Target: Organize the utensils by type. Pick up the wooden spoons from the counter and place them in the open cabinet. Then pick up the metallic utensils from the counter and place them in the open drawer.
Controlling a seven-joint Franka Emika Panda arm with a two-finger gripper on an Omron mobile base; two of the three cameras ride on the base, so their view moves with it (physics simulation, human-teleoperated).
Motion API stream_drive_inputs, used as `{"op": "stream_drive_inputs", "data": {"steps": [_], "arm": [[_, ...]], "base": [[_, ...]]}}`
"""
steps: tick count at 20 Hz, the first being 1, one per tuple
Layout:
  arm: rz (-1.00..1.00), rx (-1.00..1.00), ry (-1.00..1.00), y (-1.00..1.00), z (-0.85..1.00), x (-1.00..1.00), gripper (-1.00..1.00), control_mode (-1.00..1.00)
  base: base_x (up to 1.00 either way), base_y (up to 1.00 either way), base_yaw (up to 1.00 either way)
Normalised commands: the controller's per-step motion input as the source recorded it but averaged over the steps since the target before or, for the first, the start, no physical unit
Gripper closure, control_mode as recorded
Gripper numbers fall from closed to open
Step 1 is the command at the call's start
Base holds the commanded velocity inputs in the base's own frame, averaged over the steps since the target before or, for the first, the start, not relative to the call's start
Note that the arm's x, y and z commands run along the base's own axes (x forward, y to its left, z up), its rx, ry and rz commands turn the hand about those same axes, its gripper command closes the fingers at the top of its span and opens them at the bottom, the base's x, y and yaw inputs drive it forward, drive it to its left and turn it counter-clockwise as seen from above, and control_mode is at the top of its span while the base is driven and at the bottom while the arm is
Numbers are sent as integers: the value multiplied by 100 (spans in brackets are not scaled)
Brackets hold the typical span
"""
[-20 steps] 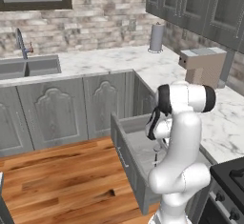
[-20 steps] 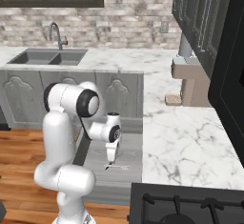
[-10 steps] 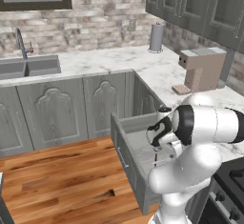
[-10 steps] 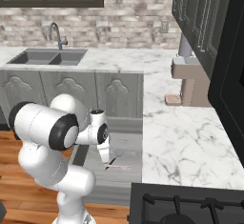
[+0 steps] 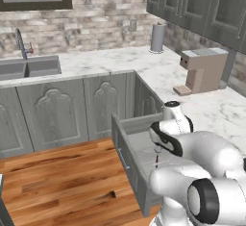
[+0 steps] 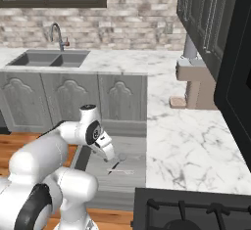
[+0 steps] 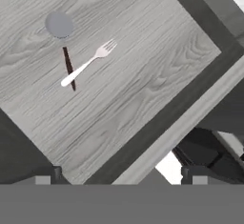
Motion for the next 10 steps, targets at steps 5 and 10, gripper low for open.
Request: {"op": "stream_drive_inputs", "data": {"steps": [5,10], "arm": [[48,0,-4,8,66,-64,-100,-100],[33,0,-13,13,41,-77,-100,-100]], "base": [[0,0,0],[0,0,0]]}}
